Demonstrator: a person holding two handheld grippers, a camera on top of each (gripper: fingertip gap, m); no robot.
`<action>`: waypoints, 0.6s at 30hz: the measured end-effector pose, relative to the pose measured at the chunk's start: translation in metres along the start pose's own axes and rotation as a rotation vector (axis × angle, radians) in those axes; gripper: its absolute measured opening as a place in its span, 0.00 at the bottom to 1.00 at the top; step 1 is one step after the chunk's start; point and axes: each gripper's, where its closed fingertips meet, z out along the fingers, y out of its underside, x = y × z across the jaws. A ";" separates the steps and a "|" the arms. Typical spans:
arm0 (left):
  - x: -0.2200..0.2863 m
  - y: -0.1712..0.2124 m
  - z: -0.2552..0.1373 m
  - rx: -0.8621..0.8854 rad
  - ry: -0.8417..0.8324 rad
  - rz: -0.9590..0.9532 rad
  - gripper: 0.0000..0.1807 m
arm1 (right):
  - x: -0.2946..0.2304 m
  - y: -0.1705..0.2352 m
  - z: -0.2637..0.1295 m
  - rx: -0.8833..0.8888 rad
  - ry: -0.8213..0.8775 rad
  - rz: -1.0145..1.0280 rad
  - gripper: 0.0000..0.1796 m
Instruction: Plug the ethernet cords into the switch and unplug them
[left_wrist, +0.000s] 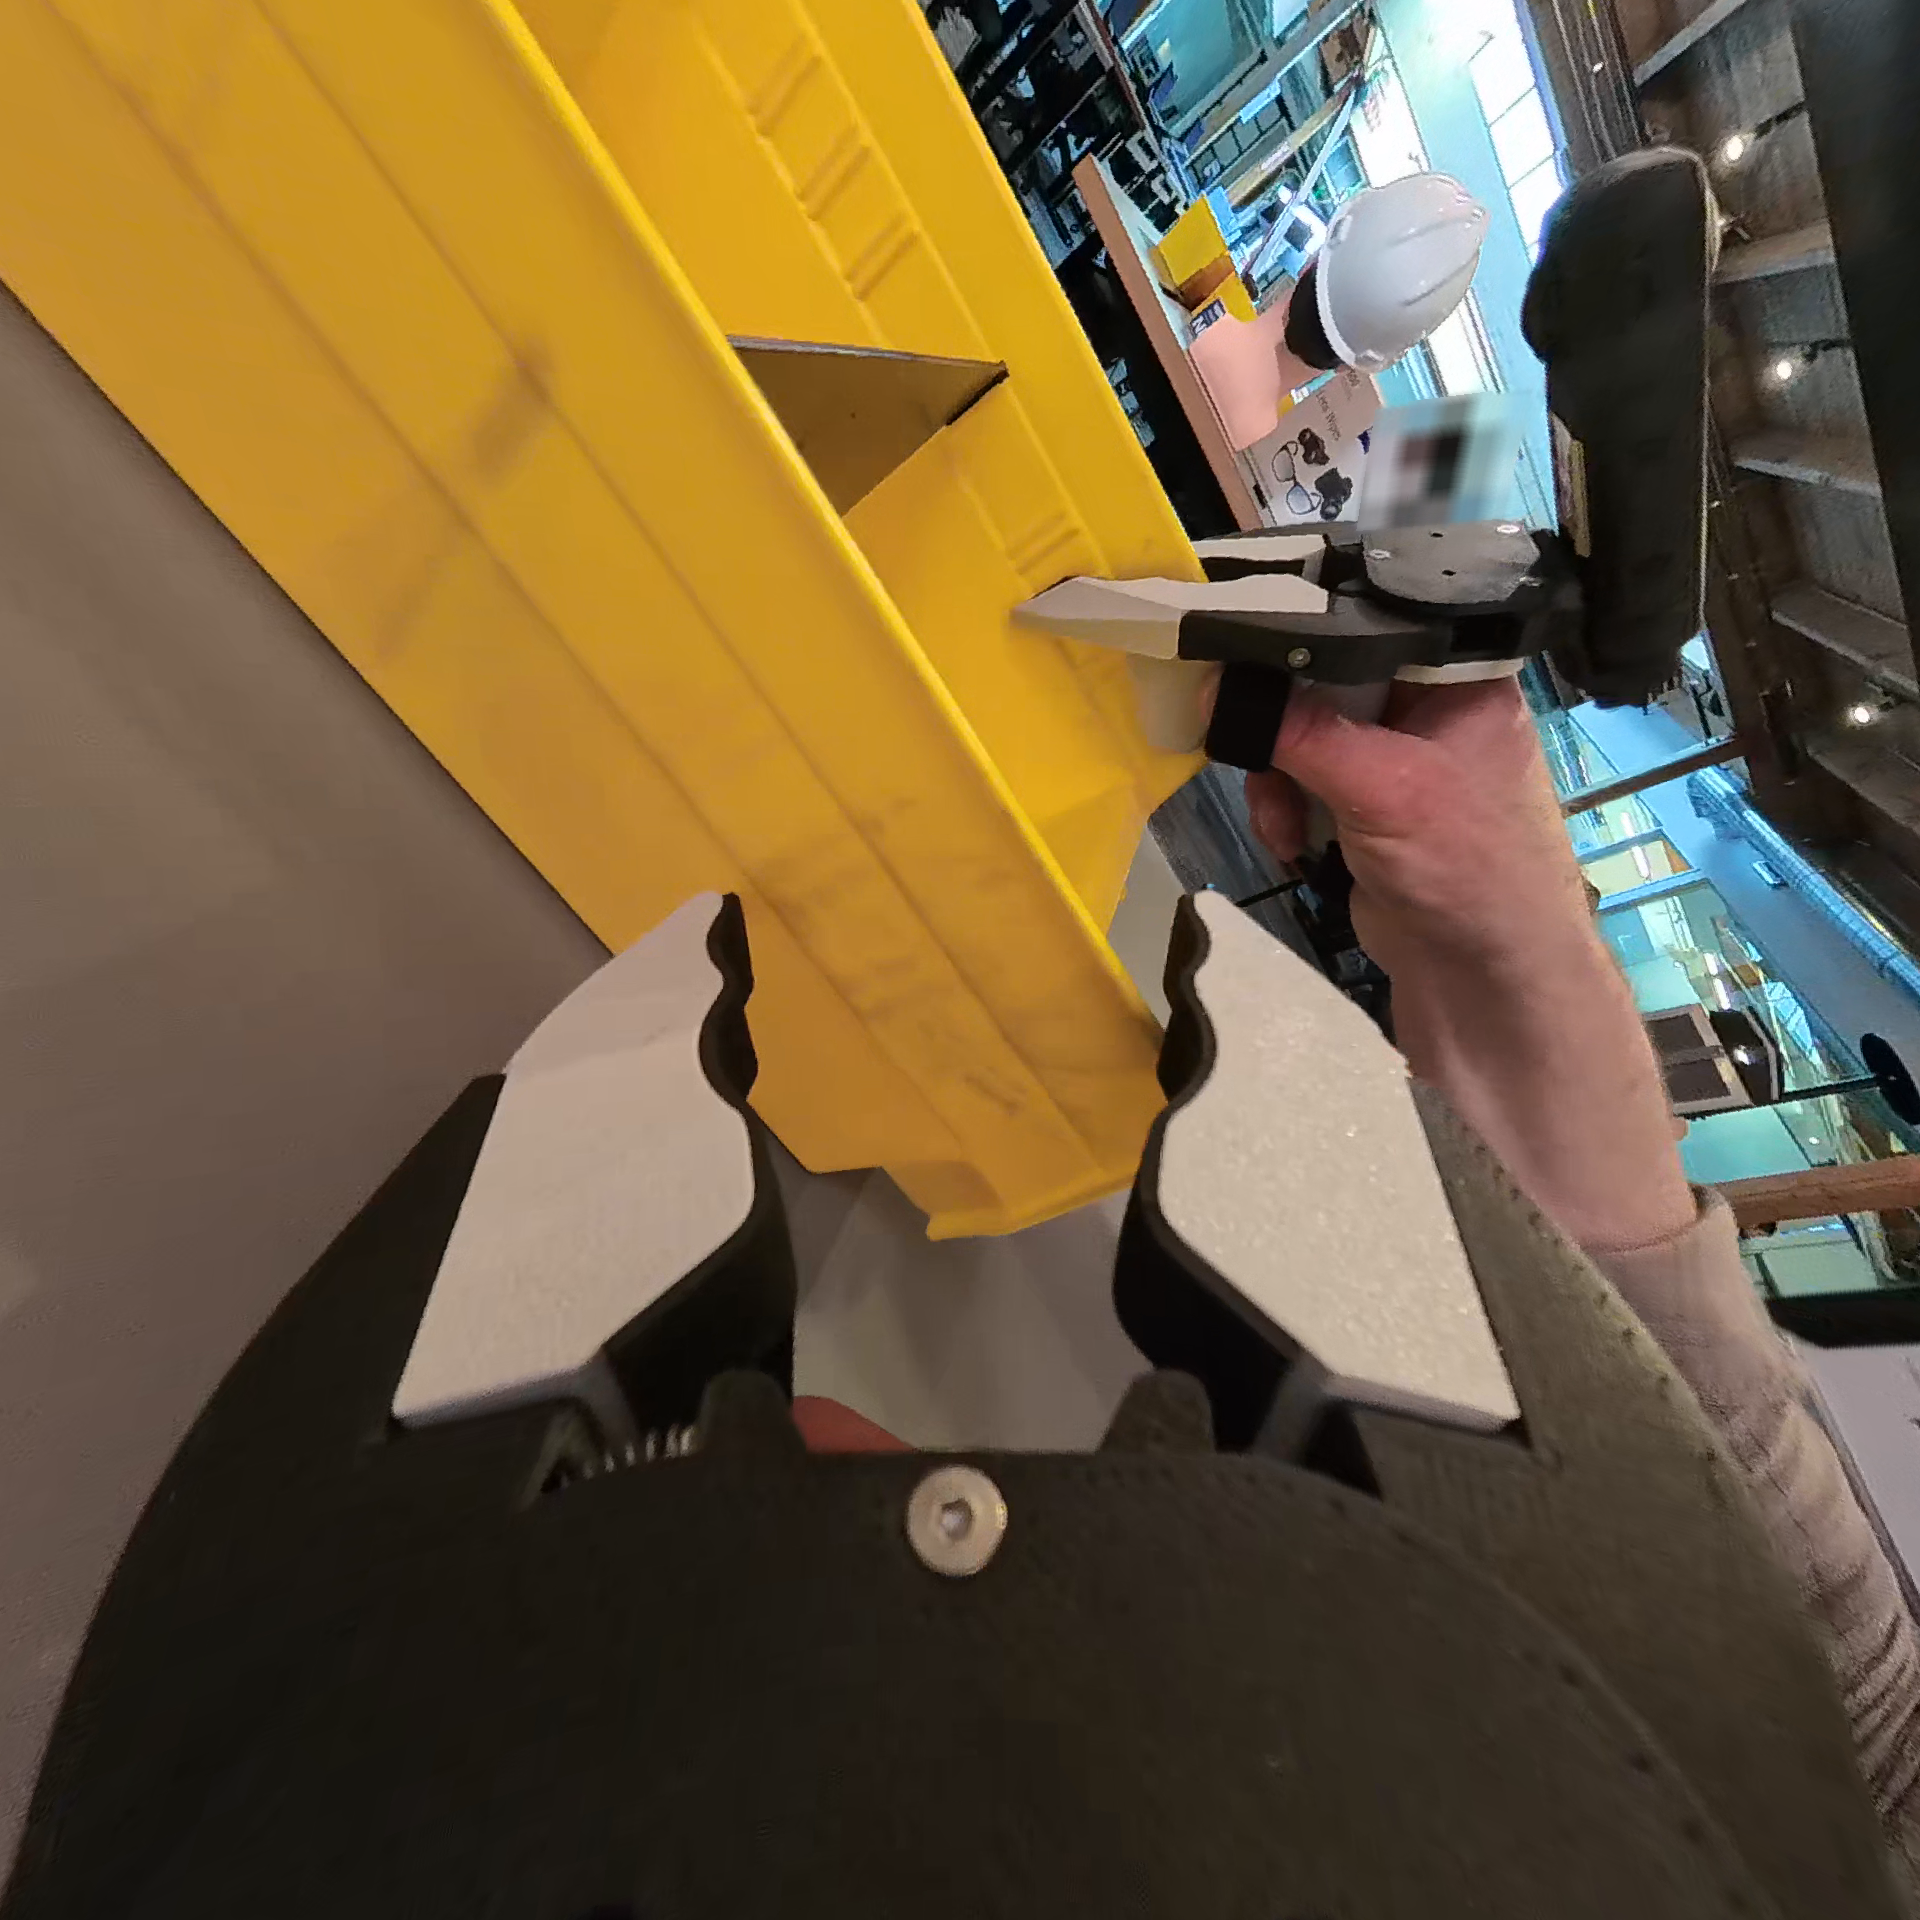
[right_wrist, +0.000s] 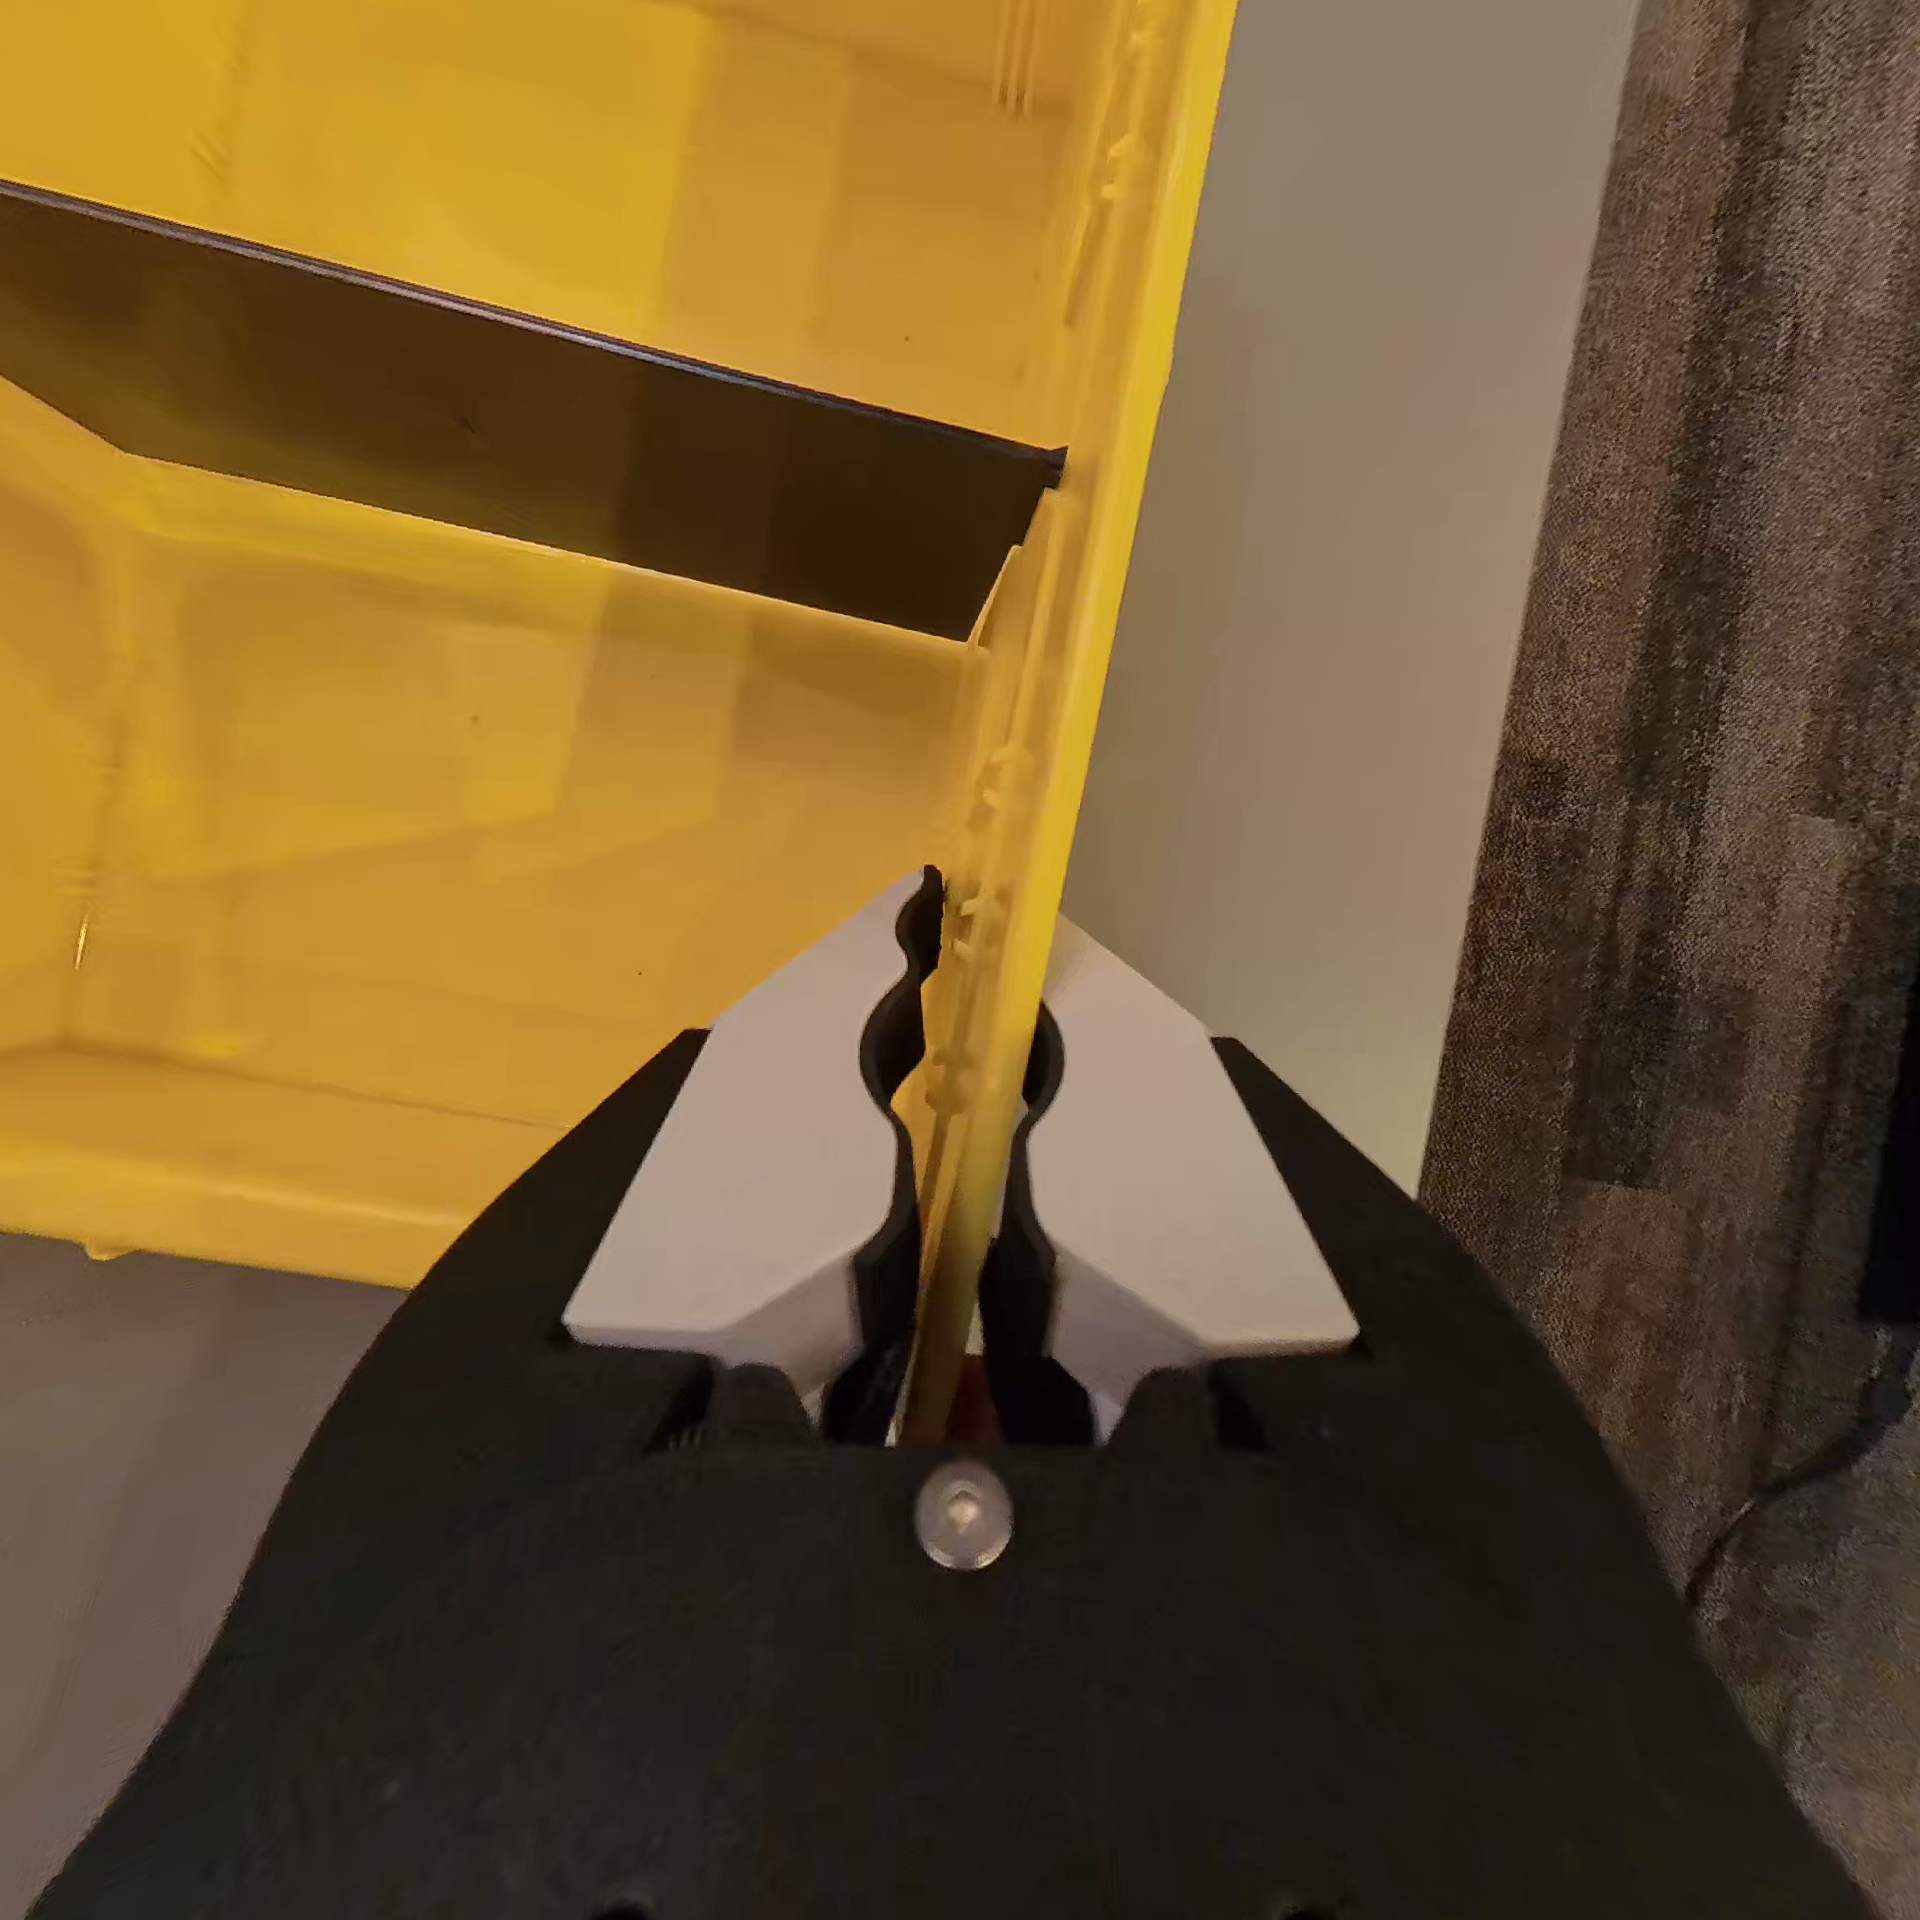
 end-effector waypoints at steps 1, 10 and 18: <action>0.000 -0.003 0.006 -0.001 0.001 -0.005 0.42 | 0.006 -0.001 0.001 -0.002 0.007 0.007 0.02; -0.001 -0.019 0.041 0.011 -0.011 0.012 0.42 | 0.041 -0.009 0.011 -0.009 0.012 0.015 0.03; 0.004 -0.033 0.026 0.106 0.036 0.060 0.49 | 0.066 -0.026 -0.025 0.117 0.142 -0.029 0.22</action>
